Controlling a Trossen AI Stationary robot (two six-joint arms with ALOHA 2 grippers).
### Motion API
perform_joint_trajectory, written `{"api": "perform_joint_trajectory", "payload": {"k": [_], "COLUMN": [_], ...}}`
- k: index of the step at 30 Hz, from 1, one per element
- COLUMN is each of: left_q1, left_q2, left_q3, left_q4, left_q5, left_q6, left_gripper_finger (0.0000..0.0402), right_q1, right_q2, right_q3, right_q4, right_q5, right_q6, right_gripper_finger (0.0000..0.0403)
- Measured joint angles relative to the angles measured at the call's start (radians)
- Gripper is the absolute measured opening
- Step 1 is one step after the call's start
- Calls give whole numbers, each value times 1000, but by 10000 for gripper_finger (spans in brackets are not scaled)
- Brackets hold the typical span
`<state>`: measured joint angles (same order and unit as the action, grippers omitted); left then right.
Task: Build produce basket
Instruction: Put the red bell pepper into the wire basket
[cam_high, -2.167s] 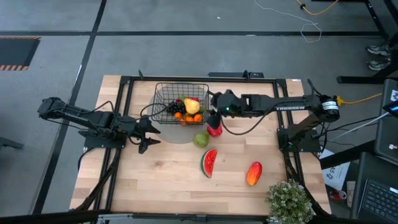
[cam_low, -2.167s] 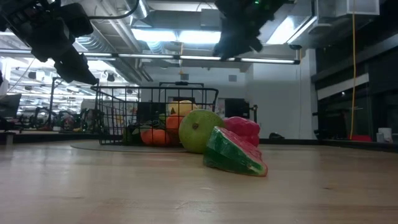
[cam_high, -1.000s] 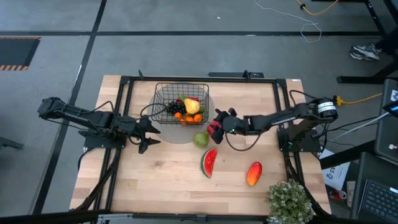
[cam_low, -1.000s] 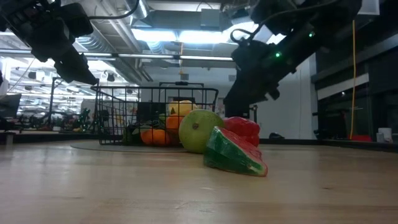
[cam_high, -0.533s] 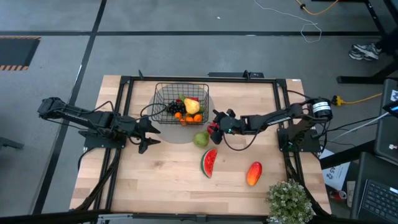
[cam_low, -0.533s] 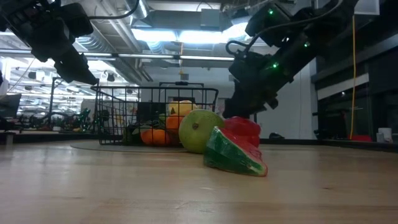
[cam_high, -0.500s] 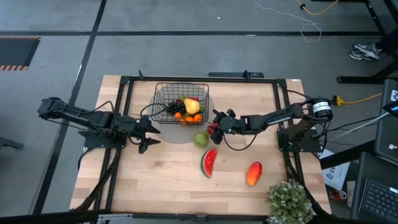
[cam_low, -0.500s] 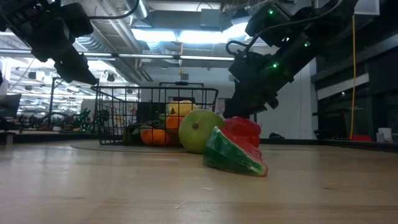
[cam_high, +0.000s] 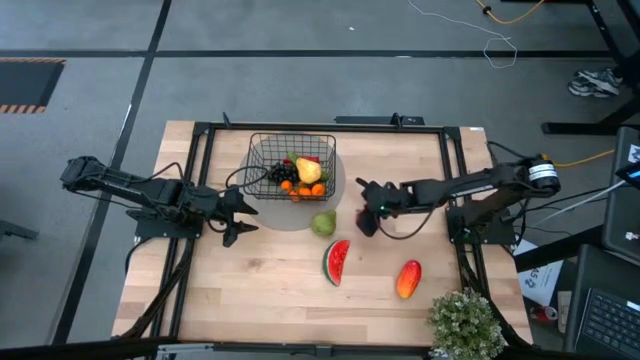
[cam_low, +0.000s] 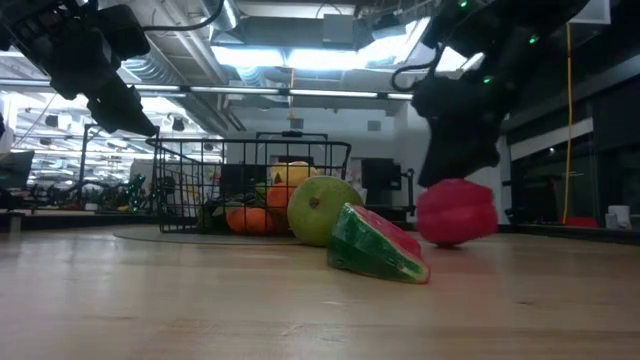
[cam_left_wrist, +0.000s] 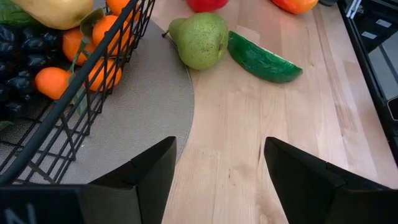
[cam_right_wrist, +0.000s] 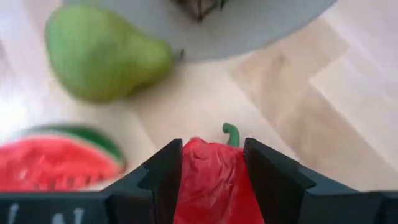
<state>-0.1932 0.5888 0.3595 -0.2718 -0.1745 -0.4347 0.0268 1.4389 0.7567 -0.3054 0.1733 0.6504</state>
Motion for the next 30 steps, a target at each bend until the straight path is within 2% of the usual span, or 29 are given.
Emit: {"api": "perform_joint_trajectory", "payload": {"k": [3, 8, 13, 15, 19, 24, 27, 30], "left_q1": [0, 0, 0, 0, 0, 0, 0, 0], "left_q2": [0, 0, 0, 0, 0, 0, 0, 0], "left_q3": [0, 0, 0, 0, 0, 0, 0, 0], "left_q4": [0, 0, 0, 0, 0, -1, -2, -3], "left_q5": [0, 0, 0, 0, 0, 0, -1, -2], "left_q6": [0, 0, 0, 0, 0, 0, 1, 1], "left_gripper_finger": [241, 241, 241, 241, 241, 241, 241, 241], "right_q1": [12, 36, 66, 89, 152, 249, 287, 299], "right_q2": [-28, -62, -78, -75, -63, -2, 48, 80], "right_q3": [0, 5, 90, 113, 119, 83, 76, 76], "right_q4": [-69, -71, -58, -55, -38, -52, -110, -204], "right_q5": [-42, -39, -34, -70, -151, -153, -148, -97], "right_q6": [-5, -50, -88, -87, 19, 192, 268, 335], "right_gripper_finger": [177, 177, 177, 177, 177, 177, 177, 177]}}
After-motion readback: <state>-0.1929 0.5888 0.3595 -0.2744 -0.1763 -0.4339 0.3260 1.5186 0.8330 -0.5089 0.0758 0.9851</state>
